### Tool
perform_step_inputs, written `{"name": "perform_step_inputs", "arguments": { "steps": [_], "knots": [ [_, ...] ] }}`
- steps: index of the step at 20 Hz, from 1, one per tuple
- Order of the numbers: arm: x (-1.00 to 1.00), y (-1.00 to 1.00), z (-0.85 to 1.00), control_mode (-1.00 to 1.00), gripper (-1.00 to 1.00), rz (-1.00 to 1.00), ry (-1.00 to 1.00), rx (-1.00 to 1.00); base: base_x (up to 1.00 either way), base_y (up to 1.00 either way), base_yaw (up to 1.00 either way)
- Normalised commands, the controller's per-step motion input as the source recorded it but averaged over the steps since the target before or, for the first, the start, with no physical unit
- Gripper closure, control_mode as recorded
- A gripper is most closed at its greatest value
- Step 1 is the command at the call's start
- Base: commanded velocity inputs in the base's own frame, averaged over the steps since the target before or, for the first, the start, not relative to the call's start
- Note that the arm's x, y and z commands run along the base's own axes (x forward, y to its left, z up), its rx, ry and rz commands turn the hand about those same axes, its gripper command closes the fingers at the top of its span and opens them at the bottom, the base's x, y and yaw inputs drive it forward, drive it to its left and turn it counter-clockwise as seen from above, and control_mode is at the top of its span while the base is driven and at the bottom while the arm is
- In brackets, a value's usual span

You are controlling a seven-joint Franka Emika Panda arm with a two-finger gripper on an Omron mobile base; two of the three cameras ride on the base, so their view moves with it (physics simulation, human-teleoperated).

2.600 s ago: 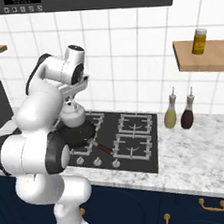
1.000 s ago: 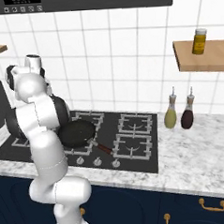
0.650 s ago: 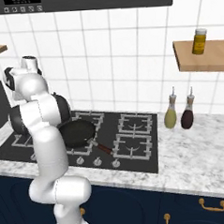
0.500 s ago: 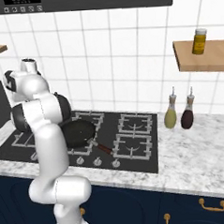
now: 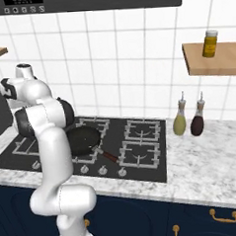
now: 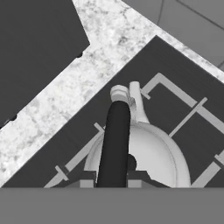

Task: Pick the kettle from the counter and place it on a stove burner. Then turn the burner on.

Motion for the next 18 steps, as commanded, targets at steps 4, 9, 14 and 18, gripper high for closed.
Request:
{"name": "perform_step_inputs", "arguments": {
  "steps": [4,9,14,18],
  "knots": [
    [-0.04,0.00,-0.29,-1.00,1.00,-0.02,0.00,0.00,0.00,0.00,0.00],
    [-0.30,-0.07,0.00,-1.00,1.00,-0.03,-0.06,0.00,0.00,0.00,0.00],
    [-0.07,-0.20,0.00,-1.00,1.00,-0.03,-0.13,0.00,0.00,0.00,0.00],
    [-0.03,-0.07,0.00,-1.00,1.00,-0.01,-0.14,0.07,0.00,0.00,0.00]
  ]
}}
